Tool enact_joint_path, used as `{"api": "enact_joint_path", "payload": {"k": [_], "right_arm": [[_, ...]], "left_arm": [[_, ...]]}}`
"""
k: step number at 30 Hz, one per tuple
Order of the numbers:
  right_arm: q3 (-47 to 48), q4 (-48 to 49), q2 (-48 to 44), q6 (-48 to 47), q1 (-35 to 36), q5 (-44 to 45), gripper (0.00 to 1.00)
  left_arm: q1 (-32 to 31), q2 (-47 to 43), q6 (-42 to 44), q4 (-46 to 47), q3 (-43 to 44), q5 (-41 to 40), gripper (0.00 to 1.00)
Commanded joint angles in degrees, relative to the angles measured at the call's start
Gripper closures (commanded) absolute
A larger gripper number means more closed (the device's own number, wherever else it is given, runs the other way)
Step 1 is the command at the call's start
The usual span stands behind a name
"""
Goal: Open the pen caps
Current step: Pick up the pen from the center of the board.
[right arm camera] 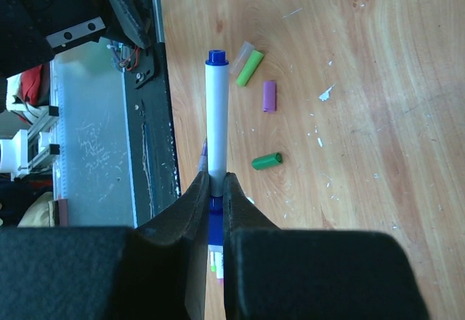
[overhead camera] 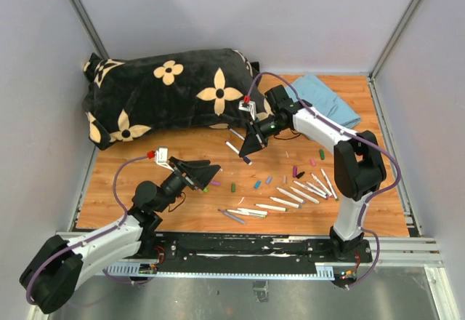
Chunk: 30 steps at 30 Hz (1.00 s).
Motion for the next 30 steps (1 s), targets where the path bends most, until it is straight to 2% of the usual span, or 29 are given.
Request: {"api": "enact_joint_path", "payload": {"k": [1, 8, 14, 30], "right_arm": [[-0.93, 2.17, -2.37, 1.92, -0.7, -3.65, 0.99], [-1.91, 3.92, -2.63, 3.49, -0.7, -5.14, 0.99], [-2.32, 4.8, -2.81, 4.61, -0.7, -6.74, 0.99], [-3.05, 6.02, -3.33, 5.83, -0.53, -8.59, 0.99]], "left_arm": [[0.06, 4.11, -3.36, 7.92, -0.7, -2.05, 0.01], [0.06, 13.15, -6.82, 17.67, -0.04, -1.19, 0.03], [0.06, 18.38, -8.31, 22.51, 0.81, -0.95, 0.1], [-0.03, 19.64, -8.42, 24.99, 1.16, -2.0, 0.07]]}}
